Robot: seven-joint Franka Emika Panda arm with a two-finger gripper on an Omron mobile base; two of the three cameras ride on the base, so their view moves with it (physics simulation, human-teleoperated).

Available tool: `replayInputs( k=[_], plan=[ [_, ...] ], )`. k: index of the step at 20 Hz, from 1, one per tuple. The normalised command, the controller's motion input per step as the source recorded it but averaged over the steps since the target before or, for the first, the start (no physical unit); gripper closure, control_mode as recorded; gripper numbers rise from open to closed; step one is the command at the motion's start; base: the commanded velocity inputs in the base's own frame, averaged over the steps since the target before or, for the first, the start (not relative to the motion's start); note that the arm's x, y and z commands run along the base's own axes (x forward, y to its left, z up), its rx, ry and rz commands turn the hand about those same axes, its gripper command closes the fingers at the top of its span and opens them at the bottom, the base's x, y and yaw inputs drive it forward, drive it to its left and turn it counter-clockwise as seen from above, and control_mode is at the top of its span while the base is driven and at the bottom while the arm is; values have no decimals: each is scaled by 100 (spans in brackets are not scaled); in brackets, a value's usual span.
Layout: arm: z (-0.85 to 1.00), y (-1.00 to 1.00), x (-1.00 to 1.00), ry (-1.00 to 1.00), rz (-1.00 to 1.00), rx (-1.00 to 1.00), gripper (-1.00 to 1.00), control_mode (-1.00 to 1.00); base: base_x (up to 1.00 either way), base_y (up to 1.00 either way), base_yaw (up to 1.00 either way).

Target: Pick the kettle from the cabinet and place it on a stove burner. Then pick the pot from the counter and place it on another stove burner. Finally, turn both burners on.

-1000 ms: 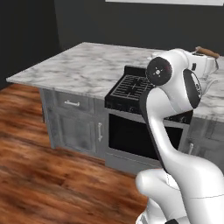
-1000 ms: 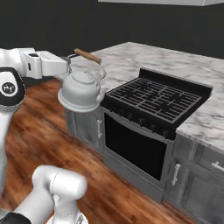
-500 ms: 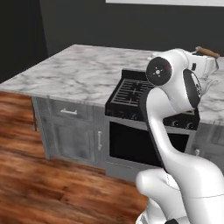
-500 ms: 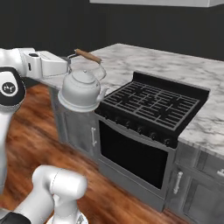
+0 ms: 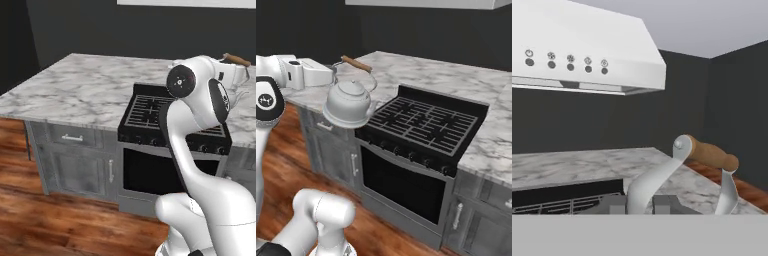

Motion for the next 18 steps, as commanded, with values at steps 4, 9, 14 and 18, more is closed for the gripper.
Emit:
replayInputs(
  k=[4,9,14,18],
  plan=[
    [0,0,0,0,0,0,100,100,48,13,-23],
    [0,0,0,0,0,0,100,100,45,17,-26],
    [0,0,0,0,0,0,100,100,52,26,-28],
    [0,0,0,0,0,0,100,100,64,37,-26]
  ],
)
